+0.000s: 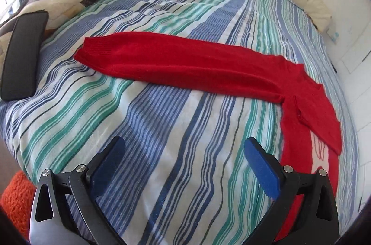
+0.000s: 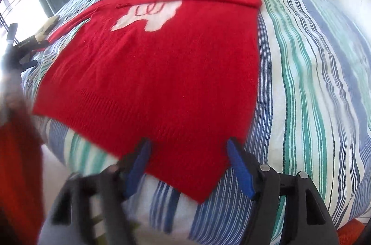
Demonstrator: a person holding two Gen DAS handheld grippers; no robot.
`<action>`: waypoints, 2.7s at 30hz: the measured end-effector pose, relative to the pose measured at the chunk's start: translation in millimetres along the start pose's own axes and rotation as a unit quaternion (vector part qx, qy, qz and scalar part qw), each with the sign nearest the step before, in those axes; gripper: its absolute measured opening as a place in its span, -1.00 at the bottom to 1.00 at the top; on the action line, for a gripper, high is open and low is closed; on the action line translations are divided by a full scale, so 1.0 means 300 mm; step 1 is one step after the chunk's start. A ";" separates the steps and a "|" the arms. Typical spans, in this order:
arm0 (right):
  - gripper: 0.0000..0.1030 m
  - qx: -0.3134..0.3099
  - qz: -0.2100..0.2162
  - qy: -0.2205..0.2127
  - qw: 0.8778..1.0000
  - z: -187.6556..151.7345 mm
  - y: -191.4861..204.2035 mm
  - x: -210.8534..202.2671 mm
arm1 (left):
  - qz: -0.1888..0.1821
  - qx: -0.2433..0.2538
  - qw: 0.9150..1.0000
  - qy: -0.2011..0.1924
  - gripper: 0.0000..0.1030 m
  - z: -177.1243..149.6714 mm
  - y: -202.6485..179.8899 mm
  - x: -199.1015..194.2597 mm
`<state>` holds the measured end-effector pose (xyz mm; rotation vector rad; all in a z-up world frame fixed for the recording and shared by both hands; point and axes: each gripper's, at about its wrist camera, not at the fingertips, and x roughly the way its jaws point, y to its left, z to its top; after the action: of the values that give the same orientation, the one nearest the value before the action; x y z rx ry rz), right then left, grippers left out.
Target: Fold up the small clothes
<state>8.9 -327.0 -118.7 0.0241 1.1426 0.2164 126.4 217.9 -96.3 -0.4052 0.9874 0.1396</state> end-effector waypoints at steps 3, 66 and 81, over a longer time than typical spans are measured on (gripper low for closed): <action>0.37 0.003 0.001 0.000 1.000 0.008 0.008 0.011 | -0.008 -0.038 0.999 0.020 0.98 0.072 0.102 0.048; 0.50 0.010 0.042 -0.009 0.999 -0.010 -0.006 0.008 | -0.117 0.381 0.917 0.011 0.49 -0.061 -1.113 0.070; 0.62 0.005 0.046 -0.002 0.999 0.007 0.005 0.031 | 0.083 0.446 0.891 -0.028 0.48 -0.043 -0.760 0.270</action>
<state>14.3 -323.7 -125.8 0.0862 1.1389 0.2925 228.2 -1.5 -108.7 0.5289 0.9241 -0.1541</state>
